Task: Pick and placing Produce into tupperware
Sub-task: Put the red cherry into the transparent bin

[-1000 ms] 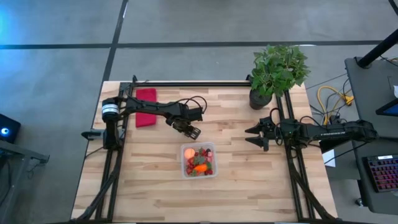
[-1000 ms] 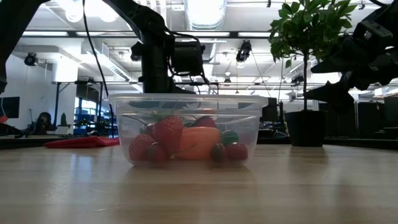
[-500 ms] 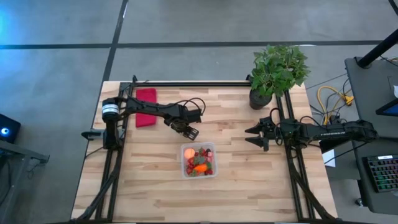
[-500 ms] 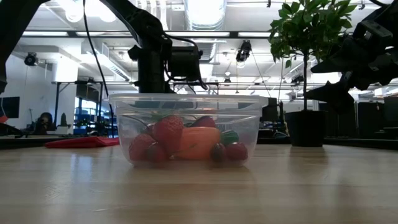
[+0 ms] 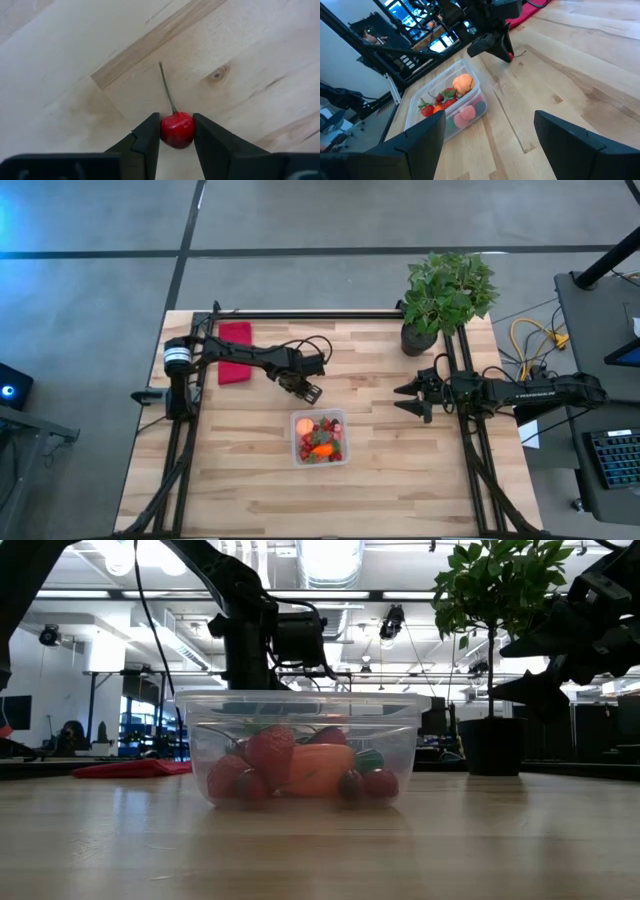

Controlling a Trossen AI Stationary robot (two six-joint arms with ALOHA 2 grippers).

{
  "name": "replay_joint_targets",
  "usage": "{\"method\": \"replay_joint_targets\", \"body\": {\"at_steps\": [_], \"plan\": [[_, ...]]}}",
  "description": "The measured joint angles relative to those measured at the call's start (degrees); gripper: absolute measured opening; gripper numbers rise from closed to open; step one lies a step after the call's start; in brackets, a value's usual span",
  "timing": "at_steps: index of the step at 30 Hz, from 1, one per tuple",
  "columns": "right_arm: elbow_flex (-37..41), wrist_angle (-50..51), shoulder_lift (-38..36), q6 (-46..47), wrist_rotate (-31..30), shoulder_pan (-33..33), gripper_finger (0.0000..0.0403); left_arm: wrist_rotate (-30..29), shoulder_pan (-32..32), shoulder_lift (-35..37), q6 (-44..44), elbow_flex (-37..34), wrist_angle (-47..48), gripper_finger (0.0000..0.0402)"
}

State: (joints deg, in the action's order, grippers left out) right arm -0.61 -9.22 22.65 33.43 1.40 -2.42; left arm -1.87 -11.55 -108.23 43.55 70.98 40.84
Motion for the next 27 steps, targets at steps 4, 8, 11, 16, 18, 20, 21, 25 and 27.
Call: {"method": "replay_joint_targets", "body": {"at_steps": [4, 8, 11, 16, 18, 20, 21, 25, 27], "plan": [[0.01, -0.01, 0.00, 0.00, -0.01, 0.00, 0.0297, 0.06, 0.00, 0.30, -0.46, 0.22, 0.38, 0.0090], [-0.01, -0.01, 0.00, 0.00, 0.01, 0.01, 0.0294, 1.08, 0.13, 1.90, -1.77, 1.65, 0.46, 0.0088], [0.01, -0.02, 0.00, 0.00, -0.01, 0.02, 0.0291, 2.72, 1.17, 4.52, -6.68, 3.11, -0.43, 0.0088], [-0.01, 0.01, 0.00, 0.00, -0.01, 0.01, 0.0292, 13.85, 3.61, 8.98, -17.81, 4.19, -5.37, 0.0088], [-0.01, 0.01, 0.00, 0.00, -0.01, 0.01, 0.0294, 19.66, 5.16, 10.10, -20.37, 4.09, -8.87, 0.0088], [0.01, 0.00, 0.00, 0.00, -0.01, 0.00, 0.0296, 23.33, 6.88, 10.54, -21.47, 4.11, -10.22, 0.0088], [0.01, -0.02, 0.00, 0.00, 0.01, 0.00, 0.0296, 24.09, 7.70, 10.54, -21.47, 4.11, -10.52, 0.0088], [0.00, 0.00, 0.00, 0.00, 0.00, 0.00, 0.0297, 24.27, 10.39, 9.99, -20.71, 4.03, -10.53, 0.0088], [0.00, 0.01, 0.00, 0.00, 0.00, 0.00, 0.0297, 25.23, 11.16, 9.89, -18.58, 3.72, -10.15, 0.0088]]}}
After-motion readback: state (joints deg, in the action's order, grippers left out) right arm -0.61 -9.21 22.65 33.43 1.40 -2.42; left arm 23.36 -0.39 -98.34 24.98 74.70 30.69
